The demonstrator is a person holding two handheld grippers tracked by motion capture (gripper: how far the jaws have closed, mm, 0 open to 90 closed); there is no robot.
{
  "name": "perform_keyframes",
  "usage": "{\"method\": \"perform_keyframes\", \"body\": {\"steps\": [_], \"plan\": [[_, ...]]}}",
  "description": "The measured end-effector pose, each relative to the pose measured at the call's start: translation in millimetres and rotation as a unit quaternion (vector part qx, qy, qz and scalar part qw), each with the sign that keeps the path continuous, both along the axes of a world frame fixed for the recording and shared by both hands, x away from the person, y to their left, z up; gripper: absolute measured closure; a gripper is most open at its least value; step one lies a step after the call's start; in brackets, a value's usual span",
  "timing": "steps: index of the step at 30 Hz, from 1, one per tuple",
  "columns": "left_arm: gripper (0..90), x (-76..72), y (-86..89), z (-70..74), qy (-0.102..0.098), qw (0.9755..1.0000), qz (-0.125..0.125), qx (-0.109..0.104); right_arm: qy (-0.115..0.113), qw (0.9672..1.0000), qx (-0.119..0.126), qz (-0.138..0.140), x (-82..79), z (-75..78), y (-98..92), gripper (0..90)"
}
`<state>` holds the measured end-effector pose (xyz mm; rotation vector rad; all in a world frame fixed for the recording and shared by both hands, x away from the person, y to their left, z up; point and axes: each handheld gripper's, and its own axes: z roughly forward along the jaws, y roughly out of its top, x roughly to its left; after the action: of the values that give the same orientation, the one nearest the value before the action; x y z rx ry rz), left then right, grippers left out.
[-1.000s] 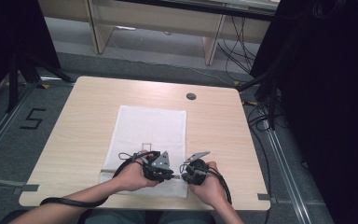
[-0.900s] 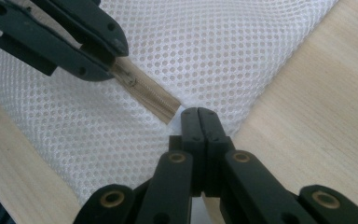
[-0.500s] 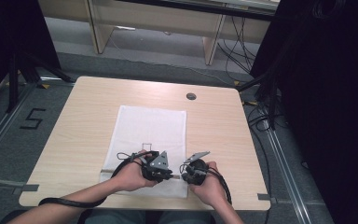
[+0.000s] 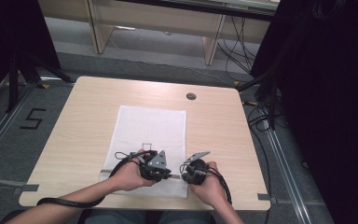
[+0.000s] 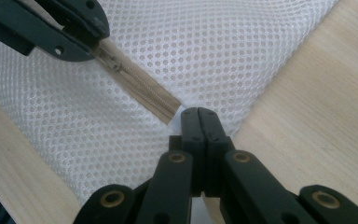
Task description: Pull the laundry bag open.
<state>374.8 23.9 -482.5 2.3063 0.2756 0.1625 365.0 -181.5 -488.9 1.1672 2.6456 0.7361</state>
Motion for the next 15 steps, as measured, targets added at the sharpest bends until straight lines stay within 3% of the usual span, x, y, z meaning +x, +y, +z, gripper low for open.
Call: {"method": "perform_keyframes", "body": {"steps": [15], "plan": [[81.9, 0.0, 5.7, 1.3, -0.002, 1.0000, -0.001, 0.000, 0.000, 1.0000, 0.001, -0.002, 0.2, -0.1, 0.1, 90.0]]}}
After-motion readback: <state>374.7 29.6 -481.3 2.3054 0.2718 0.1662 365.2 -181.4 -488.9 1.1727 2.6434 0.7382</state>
